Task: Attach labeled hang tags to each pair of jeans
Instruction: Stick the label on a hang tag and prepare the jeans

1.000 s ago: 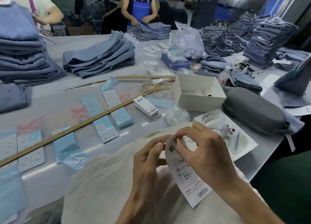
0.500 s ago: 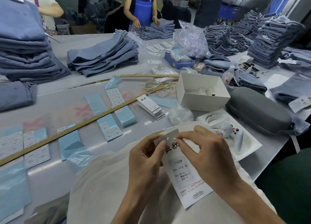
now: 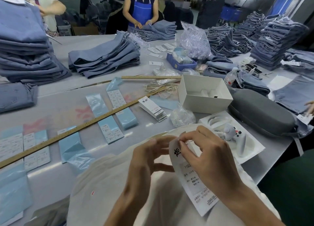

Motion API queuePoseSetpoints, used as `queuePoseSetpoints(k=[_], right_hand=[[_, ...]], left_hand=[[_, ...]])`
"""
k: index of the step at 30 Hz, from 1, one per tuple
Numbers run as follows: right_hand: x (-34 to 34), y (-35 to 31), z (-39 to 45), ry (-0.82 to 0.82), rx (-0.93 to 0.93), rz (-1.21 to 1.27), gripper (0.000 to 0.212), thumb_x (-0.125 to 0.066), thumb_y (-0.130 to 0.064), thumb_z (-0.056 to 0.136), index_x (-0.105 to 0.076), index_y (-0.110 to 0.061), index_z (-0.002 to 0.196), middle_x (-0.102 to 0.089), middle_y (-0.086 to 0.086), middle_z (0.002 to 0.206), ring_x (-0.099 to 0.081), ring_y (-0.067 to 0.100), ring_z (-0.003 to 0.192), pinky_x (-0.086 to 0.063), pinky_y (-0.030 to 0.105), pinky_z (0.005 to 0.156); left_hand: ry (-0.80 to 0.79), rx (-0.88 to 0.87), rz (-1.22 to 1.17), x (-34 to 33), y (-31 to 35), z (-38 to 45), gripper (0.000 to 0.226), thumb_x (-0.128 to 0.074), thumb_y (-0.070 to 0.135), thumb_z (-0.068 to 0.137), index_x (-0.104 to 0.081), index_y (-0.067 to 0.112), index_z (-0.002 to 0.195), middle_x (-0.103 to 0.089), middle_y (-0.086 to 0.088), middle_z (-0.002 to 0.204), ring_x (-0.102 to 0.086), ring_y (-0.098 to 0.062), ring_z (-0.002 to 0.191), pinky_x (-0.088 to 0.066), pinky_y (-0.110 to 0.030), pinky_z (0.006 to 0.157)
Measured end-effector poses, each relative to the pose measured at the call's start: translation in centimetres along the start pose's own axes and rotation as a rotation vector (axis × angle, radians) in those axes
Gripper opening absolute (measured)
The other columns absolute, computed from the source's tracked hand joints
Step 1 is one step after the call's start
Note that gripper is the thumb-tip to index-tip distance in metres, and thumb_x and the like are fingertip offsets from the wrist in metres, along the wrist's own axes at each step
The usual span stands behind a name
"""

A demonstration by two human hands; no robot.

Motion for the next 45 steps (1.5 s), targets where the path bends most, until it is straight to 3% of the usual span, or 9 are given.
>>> queuePoseSetpoints(k=[6, 16, 21, 23, 26, 33, 38, 41, 45], right_hand=[[-0.7, -0.7, -0.3, -0.08, 0.06, 0.088, 0.005, -0.067, -0.029, 0.091, -0.072, -0.029, 0.094, -0.048, -0.021, 0.08, -0.047, -0.009, 0.068, -0.035, 0.007, 0.06], [1.8, 1.8, -0.3, -0.007, -0.087, 0.257, 0.011, -0.077, -0.021, 0.09, -0.075, -0.03, 0.095, -0.06, -0.021, 0.082, -0.059, 0.006, 0.073, -0.042, 0.011, 0.064], [8.0, 4.3, 0.2, 0.212, -0.173, 0.287, 0.023, -0.062, -0.029, 0.099, -0.067, -0.023, 0.121, -0.063, -0.009, 0.121, -0.059, 0.006, 0.117, -0.048, 0.025, 0.099], [10.8, 4.5, 0.3, 0.299, -0.177, 0.353, 0.021, -0.06, -0.027, 0.102, -0.065, -0.025, 0.122, -0.063, -0.006, 0.125, -0.061, 0.012, 0.12, -0.051, 0.04, 0.102], [14.2, 4.0, 0.8, 0.367, -0.127, 0.435, 0.021, -0.061, -0.024, 0.102, -0.064, -0.024, 0.123, -0.068, -0.007, 0.125, -0.062, 0.014, 0.122, -0.05, 0.033, 0.104], [17.3, 6.6, -0.3, 0.435, -0.203, 0.639, 0.012, -0.073, -0.017, 0.092, -0.075, -0.028, 0.094, -0.077, -0.005, 0.087, -0.074, 0.012, 0.082, -0.055, 0.019, 0.078], [15.9, 11.2, -2.7, 0.327, -0.304, 0.656, 0.006, -0.078, -0.025, 0.088, -0.076, -0.028, 0.093, -0.073, -0.006, 0.078, -0.063, 0.009, 0.063, -0.053, 0.022, 0.061], [14.3, 13.4, -4.5, 0.267, -0.333, 0.58, 0.014, -0.077, -0.023, 0.088, -0.075, -0.037, 0.091, -0.075, -0.011, 0.084, -0.067, 0.003, 0.071, -0.051, 0.014, 0.065], [10.1, 17.5, -7.6, 0.143, -0.535, 0.721, 0.009, -0.078, -0.023, 0.084, -0.077, -0.032, 0.088, -0.076, -0.006, 0.086, -0.068, 0.002, 0.077, -0.051, 0.012, 0.069]], left_hand=[[-0.054, 0.026, 0.107, 1.6, 0.5, 1.1, 0.015, -0.076, 0.021, 0.082, -0.079, 0.012, 0.094, -0.076, -0.014, 0.096, -0.073, -0.027, 0.085, -0.059, -0.033, 0.063], [-0.043, -0.164, 0.412, -2.2, 3.3, 2.3, 0.007, -0.072, 0.029, 0.092, -0.07, 0.023, 0.087, -0.073, 0.004, 0.087, -0.073, -0.025, 0.084, -0.059, -0.033, 0.052], [-0.064, -0.664, 1.145, -8.4, 10.5, 2.9, 0.004, -0.065, 0.017, 0.097, -0.063, 0.02, 0.095, -0.072, 0.007, 0.096, -0.067, -0.018, 0.08, -0.06, -0.038, 0.056], [-0.129, -0.874, 1.287, -12.4, 13.5, 2.6, 0.008, -0.059, 0.021, 0.1, -0.064, 0.017, 0.097, -0.071, 0.002, 0.092, -0.065, -0.021, 0.076, -0.055, -0.04, 0.055], [-0.248, -0.999, 1.293, -17.4, 16.5, 2.9, 0.015, -0.051, 0.023, 0.1, -0.064, 0.016, 0.1, -0.067, 0.003, 0.089, -0.062, -0.023, 0.076, -0.053, -0.043, 0.058], [-0.456, -0.847, 1.093, -22.3, 14.7, 4.8, 0.011, -0.057, 0.017, 0.097, -0.067, 0.013, 0.099, -0.068, 0.005, 0.086, -0.065, -0.018, 0.078, -0.055, -0.043, 0.069], [-0.46, -0.779, 1.041, -23.0, 9.5, 5.1, 0.009, -0.059, 0.017, 0.095, -0.068, 0.019, 0.096, -0.066, 0.012, 0.082, -0.066, -0.013, 0.075, -0.056, -0.041, 0.067], [-0.479, -0.631, 1.004, -22.1, 4.9, 5.9, 0.016, -0.06, 0.028, 0.098, -0.067, 0.025, 0.112, -0.067, 0.017, 0.089, -0.067, -0.007, 0.081, -0.058, -0.036, 0.069], [-0.723, -0.231, 1.425, -19.5, -5.3, 8.1, 0.041, -0.056, 0.046, 0.1, -0.058, 0.027, 0.137, -0.066, 0.008, 0.127, -0.062, -0.016, 0.116, -0.049, -0.036, 0.1]])
Point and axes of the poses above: each hand's wrist, its own z-axis towards the middle knuckle, its own x-axis out of the back of the hand, y = z × x, the point moved 8 cm from there along z, towards the middle knuckle
